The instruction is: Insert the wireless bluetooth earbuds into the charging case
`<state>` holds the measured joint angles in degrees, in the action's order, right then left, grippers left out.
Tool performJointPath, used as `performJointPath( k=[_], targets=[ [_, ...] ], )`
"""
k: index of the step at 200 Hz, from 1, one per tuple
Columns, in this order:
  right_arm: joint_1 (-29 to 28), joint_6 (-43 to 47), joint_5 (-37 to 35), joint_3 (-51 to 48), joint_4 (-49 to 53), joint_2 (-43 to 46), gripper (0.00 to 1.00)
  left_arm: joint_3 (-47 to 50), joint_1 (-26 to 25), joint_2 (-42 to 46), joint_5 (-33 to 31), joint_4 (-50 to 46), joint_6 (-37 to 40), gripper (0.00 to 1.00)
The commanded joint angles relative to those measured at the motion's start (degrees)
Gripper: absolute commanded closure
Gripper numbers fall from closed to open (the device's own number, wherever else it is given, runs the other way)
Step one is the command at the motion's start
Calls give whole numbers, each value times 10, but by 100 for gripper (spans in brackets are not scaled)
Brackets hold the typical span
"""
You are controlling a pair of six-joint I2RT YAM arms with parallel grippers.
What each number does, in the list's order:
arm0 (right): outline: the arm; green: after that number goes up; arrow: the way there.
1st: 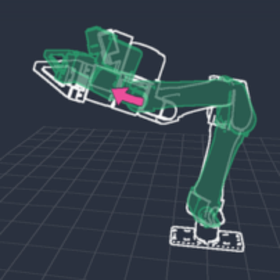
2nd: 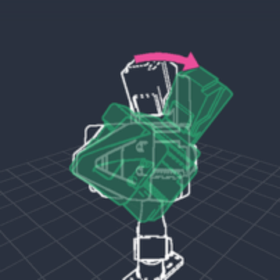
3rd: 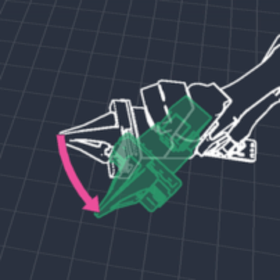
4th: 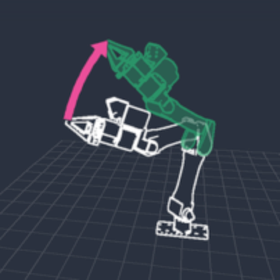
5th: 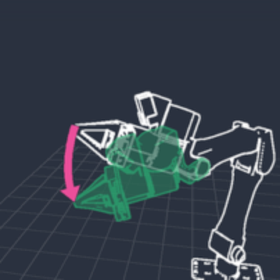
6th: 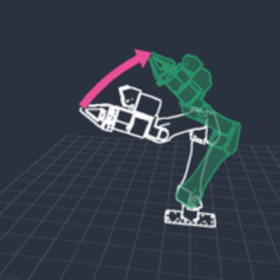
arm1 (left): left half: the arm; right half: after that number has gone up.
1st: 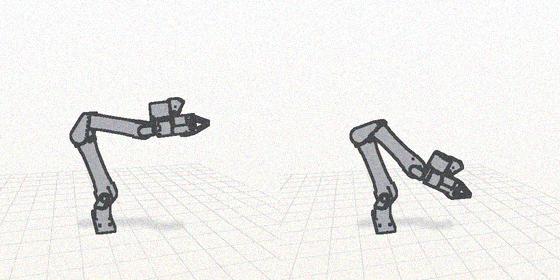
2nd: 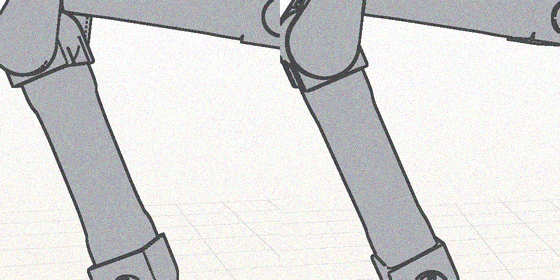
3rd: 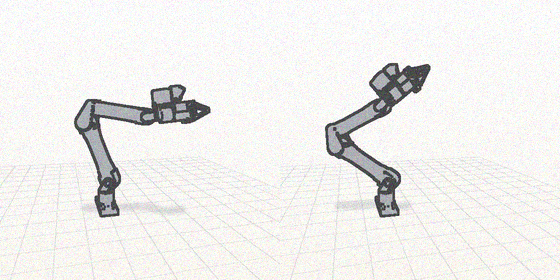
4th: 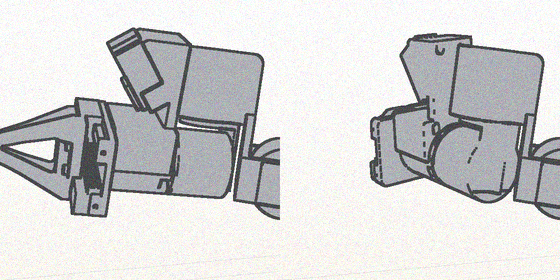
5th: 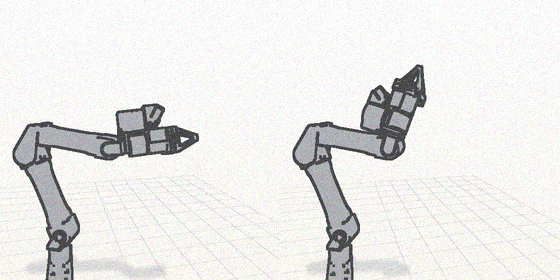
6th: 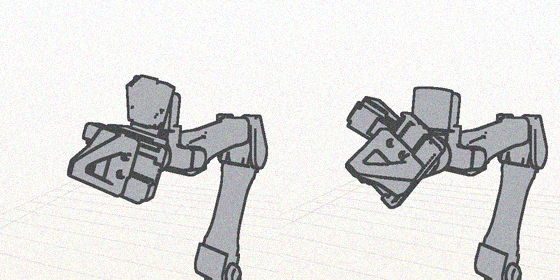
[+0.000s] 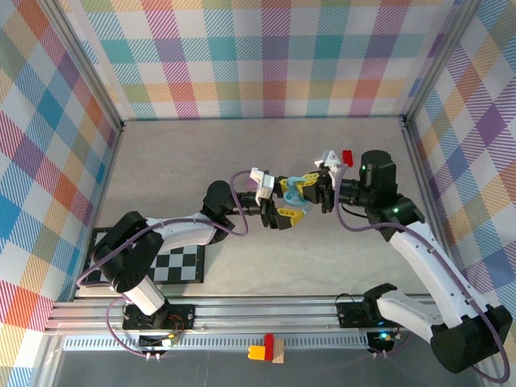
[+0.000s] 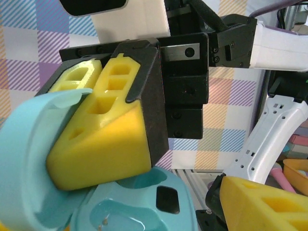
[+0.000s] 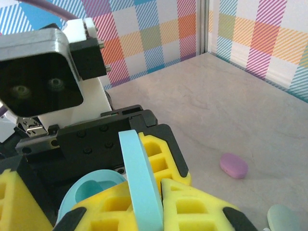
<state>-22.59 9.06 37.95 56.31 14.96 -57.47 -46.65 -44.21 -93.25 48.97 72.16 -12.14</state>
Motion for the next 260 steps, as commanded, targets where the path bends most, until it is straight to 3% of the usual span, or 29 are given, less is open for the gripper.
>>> performJointPath(
  k=[1, 63, 194, 225, 245, 260],
  targets=[
    [0, -30, 4, 27, 6, -7, 100, 9, 1, 18, 15, 23, 18, 31],
    [0, -22, -2, 14, -10, 3, 100, 7, 0, 21, 6, 8, 12, 46],
    [0, 9, 15, -3, -12, 11, 100, 1, 0, 16, 4, 14, 0, 59],
    [0, -3, 10, -3, -16, 12, 86, 3, 1, 14, 1, 14, 4, 60],
    [0, -25, 5, 4, -18, 10, 65, 8, 2, 10, -8, 20, 9, 60],
    [0, -30, 9, 9, -21, 9, 62, 10, 4, 8, -11, 26, 7, 60]
  ],
)
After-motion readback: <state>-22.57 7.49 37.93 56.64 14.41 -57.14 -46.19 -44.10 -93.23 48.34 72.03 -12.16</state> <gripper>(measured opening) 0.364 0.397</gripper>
